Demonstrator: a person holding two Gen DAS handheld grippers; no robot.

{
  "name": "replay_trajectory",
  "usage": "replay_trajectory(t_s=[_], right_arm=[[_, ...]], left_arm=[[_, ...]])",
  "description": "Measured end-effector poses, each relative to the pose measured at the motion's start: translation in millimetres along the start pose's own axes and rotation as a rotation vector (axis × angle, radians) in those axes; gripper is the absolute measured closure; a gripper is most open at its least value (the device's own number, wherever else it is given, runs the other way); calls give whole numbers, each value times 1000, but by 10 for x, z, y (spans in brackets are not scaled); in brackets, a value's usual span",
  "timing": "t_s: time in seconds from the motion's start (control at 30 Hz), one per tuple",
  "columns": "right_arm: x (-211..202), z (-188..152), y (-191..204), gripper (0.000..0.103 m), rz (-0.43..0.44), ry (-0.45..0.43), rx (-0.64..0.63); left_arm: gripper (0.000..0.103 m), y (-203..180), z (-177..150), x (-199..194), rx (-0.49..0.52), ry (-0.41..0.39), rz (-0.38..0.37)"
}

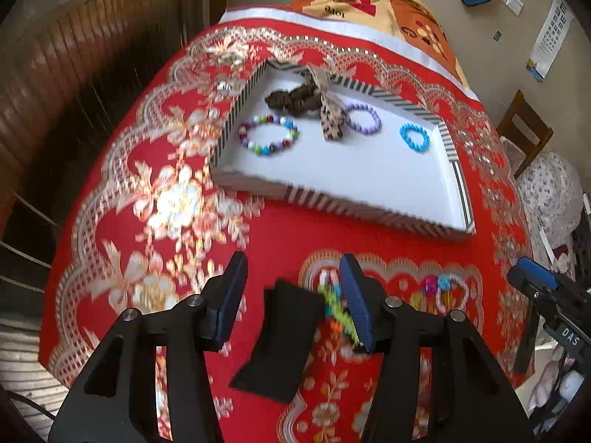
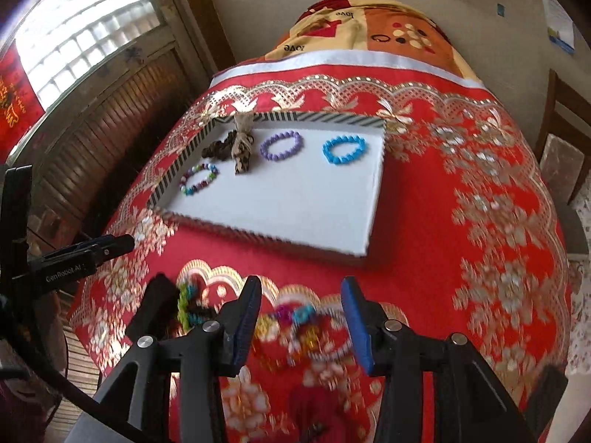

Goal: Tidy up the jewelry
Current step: 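Grasp the black cloth pouch with the left gripper while the right gripper grasps the black bracelet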

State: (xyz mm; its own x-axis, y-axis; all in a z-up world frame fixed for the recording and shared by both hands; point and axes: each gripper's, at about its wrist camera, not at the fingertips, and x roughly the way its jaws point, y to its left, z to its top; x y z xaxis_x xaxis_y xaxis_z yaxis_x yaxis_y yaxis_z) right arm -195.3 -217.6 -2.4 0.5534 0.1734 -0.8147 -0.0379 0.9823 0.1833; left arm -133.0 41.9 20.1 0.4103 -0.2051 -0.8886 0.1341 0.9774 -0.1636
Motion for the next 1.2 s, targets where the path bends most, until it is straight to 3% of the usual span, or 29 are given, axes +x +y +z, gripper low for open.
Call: replay_trajectory(t_s=[0.3, 0.63, 0.83, 0.9, 1.03, 1.13, 1.2], right_arm=[[-56, -369, -95, 60, 18, 42, -4], [406, -497, 453, 60, 142, 122, -156], [731, -451, 698, 60, 152, 149, -251], [864, -415, 723, 63, 143, 162, -270], [1019, -401, 777, 72, 151, 188, -308], [1132, -436, 840, 88, 131, 195, -354], [1126, -428, 828, 95, 120, 181, -355]], left_arm=[[47, 145, -416, 157, -37, 106, -39], [47, 151, -637, 431, -2, 175, 3], [47, 137, -632, 503, 17, 168, 32], [51, 129, -635, 506, 19, 159, 28], [68, 125, -620, 524, 17, 152, 17], [80, 168, -597, 504, 1, 145, 19], [83, 198, -582, 448, 1, 133, 30]])
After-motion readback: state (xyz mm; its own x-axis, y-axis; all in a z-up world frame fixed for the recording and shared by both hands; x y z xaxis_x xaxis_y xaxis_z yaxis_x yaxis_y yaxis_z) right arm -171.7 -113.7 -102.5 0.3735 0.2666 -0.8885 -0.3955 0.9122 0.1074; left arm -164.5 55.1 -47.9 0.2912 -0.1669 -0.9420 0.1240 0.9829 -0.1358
